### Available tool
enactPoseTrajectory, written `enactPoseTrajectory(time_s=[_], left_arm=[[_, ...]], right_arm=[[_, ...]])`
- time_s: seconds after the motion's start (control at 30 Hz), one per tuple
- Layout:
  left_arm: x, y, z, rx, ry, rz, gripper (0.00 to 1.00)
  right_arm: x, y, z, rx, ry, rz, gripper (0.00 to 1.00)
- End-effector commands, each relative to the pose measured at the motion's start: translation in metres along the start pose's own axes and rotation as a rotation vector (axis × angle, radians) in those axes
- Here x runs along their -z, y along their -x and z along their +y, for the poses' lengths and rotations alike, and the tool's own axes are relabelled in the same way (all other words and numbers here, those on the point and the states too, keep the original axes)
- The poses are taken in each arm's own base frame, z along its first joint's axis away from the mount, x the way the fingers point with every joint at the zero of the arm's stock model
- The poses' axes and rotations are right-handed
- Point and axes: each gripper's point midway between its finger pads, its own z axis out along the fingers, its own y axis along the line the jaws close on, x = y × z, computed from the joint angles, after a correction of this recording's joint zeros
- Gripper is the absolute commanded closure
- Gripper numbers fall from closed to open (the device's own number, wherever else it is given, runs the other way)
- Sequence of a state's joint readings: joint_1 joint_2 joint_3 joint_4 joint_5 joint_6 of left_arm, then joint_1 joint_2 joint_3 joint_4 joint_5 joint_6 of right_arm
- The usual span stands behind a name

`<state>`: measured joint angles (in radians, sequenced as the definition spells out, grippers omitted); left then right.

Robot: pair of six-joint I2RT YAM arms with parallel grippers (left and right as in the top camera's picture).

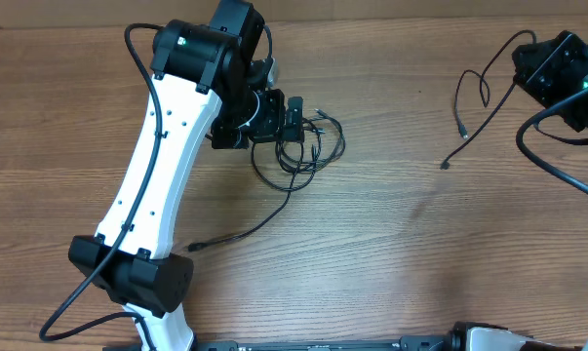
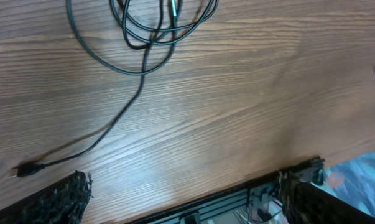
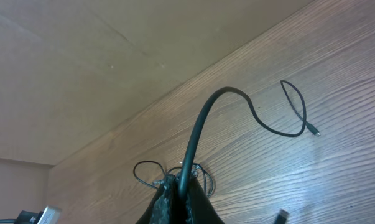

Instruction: Untangle cables

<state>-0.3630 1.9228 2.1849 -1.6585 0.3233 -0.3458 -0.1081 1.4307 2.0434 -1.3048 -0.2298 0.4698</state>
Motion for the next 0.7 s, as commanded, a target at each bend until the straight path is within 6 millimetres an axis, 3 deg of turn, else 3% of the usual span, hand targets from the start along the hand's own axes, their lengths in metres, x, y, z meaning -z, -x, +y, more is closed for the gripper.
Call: enactPoseTrajectory(time_s=[0.0,0.13,0.23,0.33,0.5,0.67], left_arm=[[-0.002,-0.001,0.002,0.017,0.045,-0.008,0.00],[0.001,0.002,0.030,0.162,0.198,-0.049,0.00],[-0.006,-0.002,0.034,0.174,0.209,-0.020,0.00],[-0.021,-0.012,0.043,0.212,0.243,0.036,0.00],[-0.052,-0.036,0.075,0.310,0.375,0.143,0.01],[-0.083,-0.063,0.089,0.209,0.376,0.295,0.00]], right_arm=[[0.007,0.003,0.006,0.013,0.023,-0.016,0.96],[0.006,-0.005,0.013,0.010,0.066,0.028,0.96],[0.006,-0.010,0.010,0.002,0.053,0.050,0.96],[0.006,-0.013,0.008,-0.002,0.045,0.062,0.96],[0.005,-0.014,0.007,-0.003,0.044,0.066,0.96],[0.001,-0.014,0.006,-0.006,0.038,0.074,0.96]])
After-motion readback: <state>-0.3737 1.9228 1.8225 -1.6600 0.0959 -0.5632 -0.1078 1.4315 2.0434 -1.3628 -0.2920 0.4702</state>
